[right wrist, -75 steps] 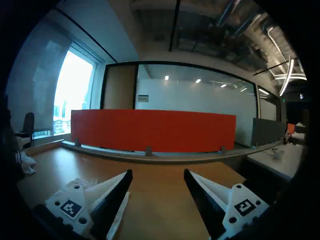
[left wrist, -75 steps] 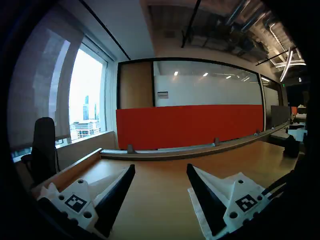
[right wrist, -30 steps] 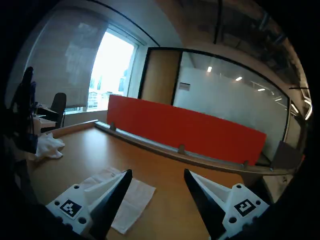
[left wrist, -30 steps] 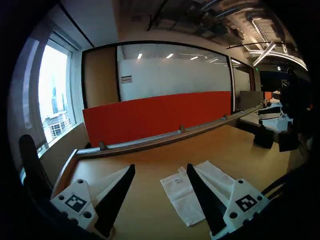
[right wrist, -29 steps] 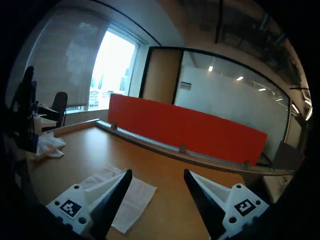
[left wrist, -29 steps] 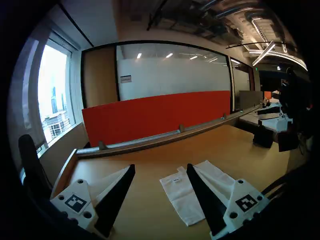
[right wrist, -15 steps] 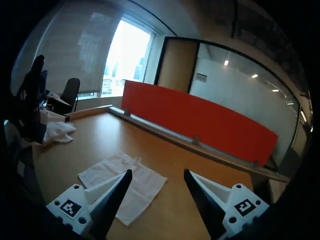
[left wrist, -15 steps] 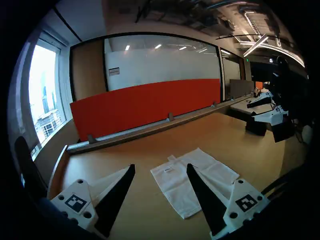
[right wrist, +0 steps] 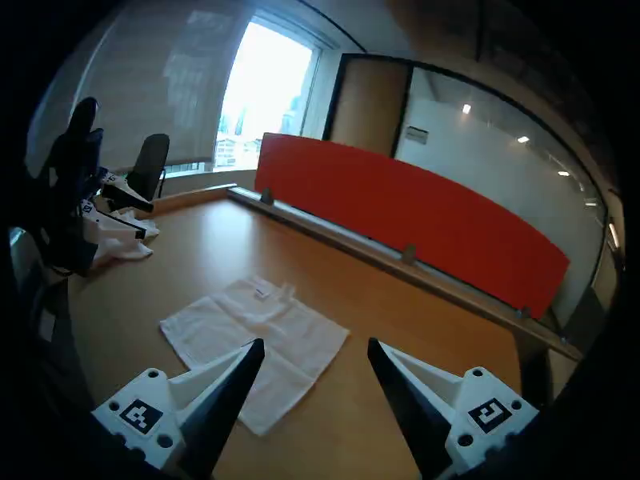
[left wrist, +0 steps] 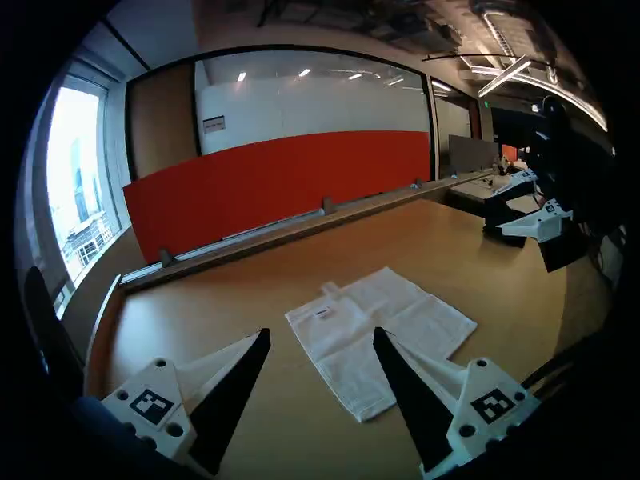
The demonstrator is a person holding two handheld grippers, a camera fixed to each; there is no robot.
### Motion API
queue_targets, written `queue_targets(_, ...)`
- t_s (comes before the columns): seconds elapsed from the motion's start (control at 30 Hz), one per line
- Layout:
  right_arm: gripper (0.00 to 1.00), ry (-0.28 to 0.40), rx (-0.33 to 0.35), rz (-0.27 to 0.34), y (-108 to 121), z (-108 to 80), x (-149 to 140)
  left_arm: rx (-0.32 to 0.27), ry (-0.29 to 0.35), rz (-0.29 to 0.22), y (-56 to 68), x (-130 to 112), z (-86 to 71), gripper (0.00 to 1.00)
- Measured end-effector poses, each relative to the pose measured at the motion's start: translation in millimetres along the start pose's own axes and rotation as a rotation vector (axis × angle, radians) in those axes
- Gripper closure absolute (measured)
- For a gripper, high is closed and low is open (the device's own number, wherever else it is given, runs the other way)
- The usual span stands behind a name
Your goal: Fold towel
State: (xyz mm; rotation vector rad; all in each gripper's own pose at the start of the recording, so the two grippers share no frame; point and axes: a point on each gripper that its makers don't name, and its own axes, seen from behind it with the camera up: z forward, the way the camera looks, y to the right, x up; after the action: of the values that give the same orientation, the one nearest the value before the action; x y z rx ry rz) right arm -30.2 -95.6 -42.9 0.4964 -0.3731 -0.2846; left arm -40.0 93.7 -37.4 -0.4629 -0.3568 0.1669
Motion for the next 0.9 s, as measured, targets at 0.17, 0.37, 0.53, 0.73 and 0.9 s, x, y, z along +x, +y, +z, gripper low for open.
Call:
queue_targets(0.17, 0.00, -0.033, 0.016, -0.004, -5, 7.5, -21, -0.016, -0.030, 0.003, 6.5, -17, 7.5, 0.04)
queue_targets(0.37, 0.00, -0.071, 0.041, -0.008, -17, 18.7, -45, -0.040, -0.068, 0.014, 15.6, -38, 17.3, 0.04)
queue_targets(0.53, 0.00, -0.103, 0.064, -0.009, -27, 29.4, -64, -0.055, -0.098, 0.015, 21.3, -55, 25.2, 0.04)
queue_targets(0.73, 0.00, -0.146, 0.085, -0.010, -36, 41.2, -88, -0.078, -0.137, 0.014, 27.3, -76, 34.6, 0.04)
queue_targets(0.9, 0.00, -0.174, 0.104, -0.002, -44, 50.7, -106, -0.097, -0.172, 0.021, 33.0, -94, 42.5, 0.04)
